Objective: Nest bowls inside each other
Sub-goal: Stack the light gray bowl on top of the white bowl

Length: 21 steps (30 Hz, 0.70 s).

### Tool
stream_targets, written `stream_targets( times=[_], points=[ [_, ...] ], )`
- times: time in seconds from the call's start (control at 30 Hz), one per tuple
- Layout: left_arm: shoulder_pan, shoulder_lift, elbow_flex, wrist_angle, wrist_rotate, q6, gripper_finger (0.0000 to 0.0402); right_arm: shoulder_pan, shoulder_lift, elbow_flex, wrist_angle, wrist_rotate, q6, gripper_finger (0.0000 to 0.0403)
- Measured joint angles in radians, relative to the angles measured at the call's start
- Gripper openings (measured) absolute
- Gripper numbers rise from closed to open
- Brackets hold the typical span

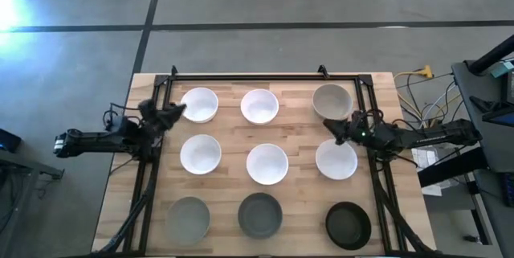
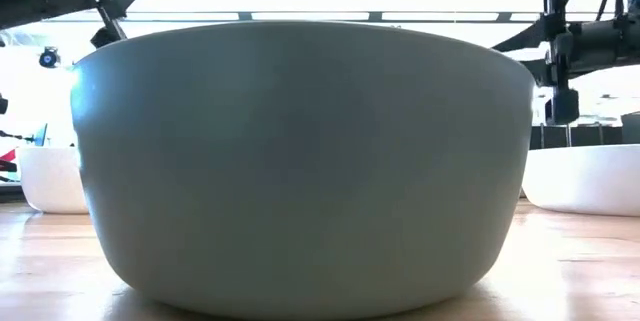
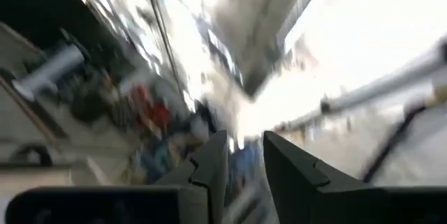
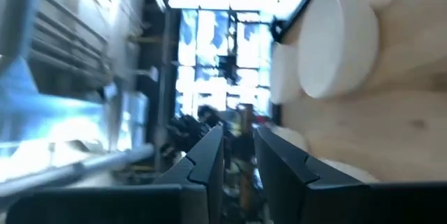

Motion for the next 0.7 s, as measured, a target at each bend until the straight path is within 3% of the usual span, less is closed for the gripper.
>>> stream_targets(
  times=[0.1, 0.2, 0.37, 0.57, 0.7],
  points=[
    [0.000, 0.003, 0.000, 0.129, -0.156, -0.008, 0.0079, 0.000, 0.000, 0.000, 0.075, 0.033, -0.016, 0.0079],
    [0.000, 0.009, 0.000, 0.289, -0.236, -0.064, 0.0079, 0.000, 0.000, 0.000, 0.171, 0.047, -0.022, 0.0079],
    [0.000, 0.052, 0.004, 0.496, -0.225, 0.001, 0.0079, -0.015, 0.000, 0.000, 0.371, 0.073, -0.112, 0.0079],
    [0.000, 0.152, 0.048, 0.518, -0.215, -0.002, 0.0079, -0.054, 0.001, 0.003, 0.530, 0.089, -0.247, 0.0080],
    [0.000, 0.245, 0.112, 0.520, -0.216, -0.052, 0.0079, -0.073, 0.009, 0.068, 0.519, 0.105, -0.280, 0.0080]
  ],
)
